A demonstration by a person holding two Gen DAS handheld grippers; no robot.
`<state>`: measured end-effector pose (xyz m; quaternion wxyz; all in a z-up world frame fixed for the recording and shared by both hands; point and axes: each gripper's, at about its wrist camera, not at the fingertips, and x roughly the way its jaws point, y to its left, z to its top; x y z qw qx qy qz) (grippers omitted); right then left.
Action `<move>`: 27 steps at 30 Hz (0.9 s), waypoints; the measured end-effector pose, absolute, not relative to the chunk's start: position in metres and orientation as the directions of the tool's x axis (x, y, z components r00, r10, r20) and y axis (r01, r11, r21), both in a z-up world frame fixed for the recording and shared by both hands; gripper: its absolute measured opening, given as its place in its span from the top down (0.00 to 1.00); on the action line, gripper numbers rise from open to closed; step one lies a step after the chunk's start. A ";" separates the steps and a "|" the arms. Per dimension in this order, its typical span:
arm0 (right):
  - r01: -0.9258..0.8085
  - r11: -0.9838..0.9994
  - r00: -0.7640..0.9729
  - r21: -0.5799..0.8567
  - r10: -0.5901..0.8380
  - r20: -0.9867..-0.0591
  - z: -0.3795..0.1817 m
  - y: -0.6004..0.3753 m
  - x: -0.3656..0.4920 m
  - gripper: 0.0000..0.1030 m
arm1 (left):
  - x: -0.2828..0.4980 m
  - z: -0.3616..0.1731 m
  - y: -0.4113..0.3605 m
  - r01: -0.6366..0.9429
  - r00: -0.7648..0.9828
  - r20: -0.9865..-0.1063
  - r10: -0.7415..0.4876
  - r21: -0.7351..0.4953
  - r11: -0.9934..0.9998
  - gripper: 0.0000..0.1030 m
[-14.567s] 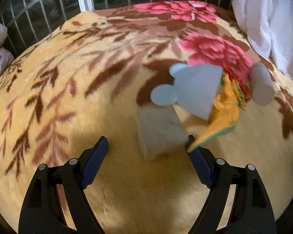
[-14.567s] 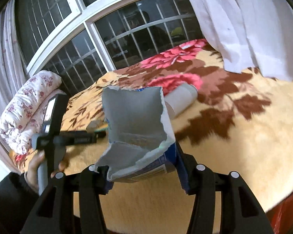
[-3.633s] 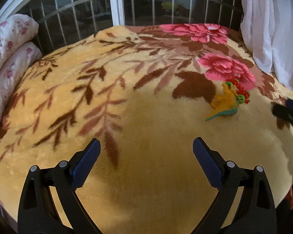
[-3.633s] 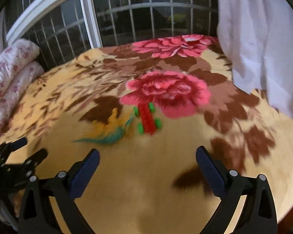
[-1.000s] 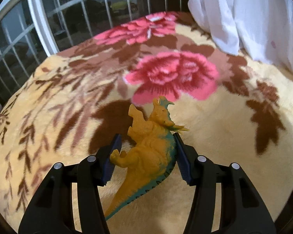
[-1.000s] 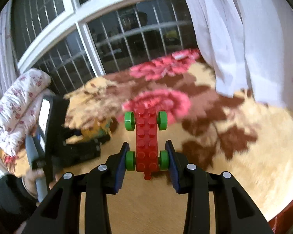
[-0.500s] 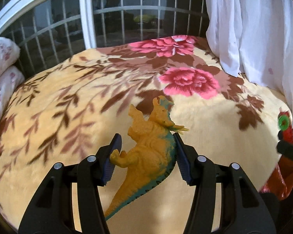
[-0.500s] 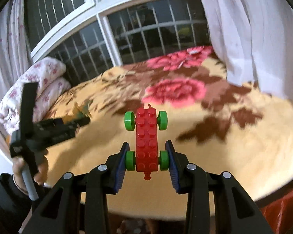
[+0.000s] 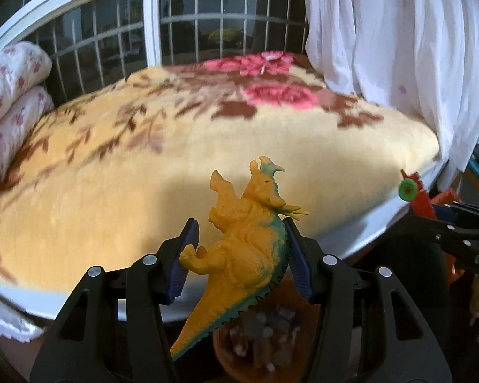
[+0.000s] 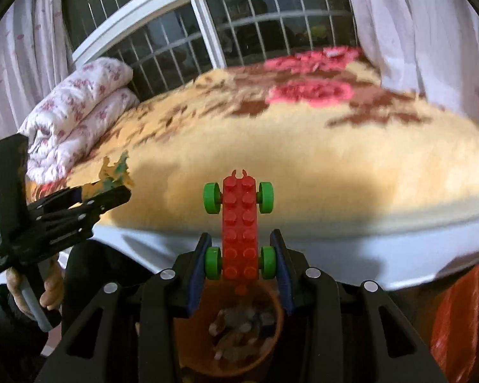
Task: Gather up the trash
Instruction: 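Lower the toy car and dinosaur into the orange bucket and release both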
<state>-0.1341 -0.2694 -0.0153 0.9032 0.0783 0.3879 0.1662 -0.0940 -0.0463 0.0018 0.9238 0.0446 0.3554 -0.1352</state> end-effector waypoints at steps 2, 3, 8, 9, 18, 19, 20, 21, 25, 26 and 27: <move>-0.254 0.926 0.607 0.281 0.379 -0.699 -0.030 -0.260 -0.139 0.63 | -0.107 -0.016 -0.039 0.271 0.681 -0.699 -0.216 -0.033 0.962 0.49; -0.260 0.926 0.593 0.274 0.377 -0.711 -0.036 -0.256 -0.141 0.63 | -0.112 -0.024 -0.037 0.268 0.670 -0.711 -0.213 -0.036 0.963 0.49; -0.297 0.917 0.507 0.267 0.388 -0.770 -0.071 -0.230 -0.145 0.63 | -0.126 -0.067 -0.031 0.276 0.594 -0.778 -0.205 -0.042 0.960 0.49; -0.298 0.917 0.497 0.264 0.385 -0.777 -0.077 -0.226 -0.145 0.63 | -0.127 -0.075 -0.029 0.275 0.575 -0.792 -0.207 -0.052 0.960 0.49; -0.264 0.917 0.432 0.298 0.389 -0.814 -0.109 -0.225 -0.142 0.63 | -0.124 -0.104 -0.022 0.257 0.511 -0.835 -0.204 -0.077 0.963 0.49; -0.266 0.918 0.428 0.295 0.387 -0.817 -0.111 -0.224 -0.143 0.63 | -0.123 -0.108 -0.024 0.255 0.504 -0.842 -0.195 -0.071 0.964 0.49; -0.270 0.919 0.423 0.287 0.381 -0.822 -0.115 -0.222 -0.143 0.63 | -0.122 -0.111 -0.025 0.254 0.497 -0.847 -0.189 -0.066 0.965 0.49; -0.274 0.921 0.415 0.278 0.374 -0.829 -0.118 -0.220 -0.142 0.63 | -0.121 -0.114 -0.026 0.255 0.488 -0.853 -0.185 -0.063 0.965 0.49; -0.269 0.923 0.376 0.276 0.365 -0.852 -0.133 -0.214 -0.139 0.63 | -0.115 -0.128 -0.030 0.252 0.447 -0.880 -0.158 -0.046 0.967 0.49; -0.270 0.924 0.371 0.273 0.361 -0.856 -0.136 -0.213 -0.139 0.63 | -0.114 -0.132 -0.030 0.251 0.437 -0.886 -0.154 -0.045 0.967 0.49; -0.270 0.924 0.365 0.269 0.357 -0.860 -0.139 -0.211 -0.138 0.63 | -0.112 -0.135 -0.030 0.250 0.425 -0.893 -0.149 -0.042 0.967 0.49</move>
